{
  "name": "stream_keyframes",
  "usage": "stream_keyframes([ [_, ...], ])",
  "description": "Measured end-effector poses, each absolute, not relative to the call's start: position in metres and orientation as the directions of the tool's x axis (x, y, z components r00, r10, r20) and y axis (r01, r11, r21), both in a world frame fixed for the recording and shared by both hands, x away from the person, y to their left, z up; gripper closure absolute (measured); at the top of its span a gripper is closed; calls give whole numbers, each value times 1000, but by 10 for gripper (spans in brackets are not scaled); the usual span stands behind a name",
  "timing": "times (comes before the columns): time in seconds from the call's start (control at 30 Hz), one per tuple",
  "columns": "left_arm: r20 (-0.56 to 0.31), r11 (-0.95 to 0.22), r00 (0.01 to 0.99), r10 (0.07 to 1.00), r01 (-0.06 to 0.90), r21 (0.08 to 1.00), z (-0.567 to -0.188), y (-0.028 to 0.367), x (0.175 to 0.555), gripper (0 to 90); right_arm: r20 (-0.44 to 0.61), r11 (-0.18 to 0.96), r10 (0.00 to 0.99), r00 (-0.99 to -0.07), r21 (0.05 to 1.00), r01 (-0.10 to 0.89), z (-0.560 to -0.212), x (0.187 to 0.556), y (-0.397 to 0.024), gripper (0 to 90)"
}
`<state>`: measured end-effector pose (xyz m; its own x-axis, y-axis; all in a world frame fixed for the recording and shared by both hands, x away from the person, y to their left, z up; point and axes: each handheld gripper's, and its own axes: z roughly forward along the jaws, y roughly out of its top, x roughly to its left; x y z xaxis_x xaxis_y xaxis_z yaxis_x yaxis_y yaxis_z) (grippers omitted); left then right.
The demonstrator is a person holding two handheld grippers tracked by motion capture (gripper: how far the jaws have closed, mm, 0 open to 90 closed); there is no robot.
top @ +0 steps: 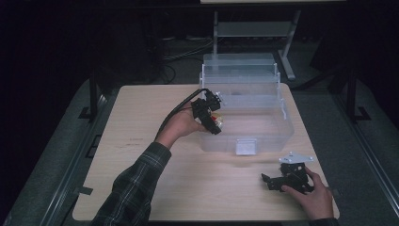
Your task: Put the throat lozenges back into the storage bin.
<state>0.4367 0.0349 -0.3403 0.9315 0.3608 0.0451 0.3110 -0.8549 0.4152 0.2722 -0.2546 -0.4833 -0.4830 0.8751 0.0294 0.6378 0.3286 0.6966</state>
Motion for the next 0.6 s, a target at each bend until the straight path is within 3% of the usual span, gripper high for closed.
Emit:
stream_keyframes([
  [0.6,47,-853,931,362,311,419,-339,38,437,186,29,330,875,-484,696,638,-483,272,-255,0],
])
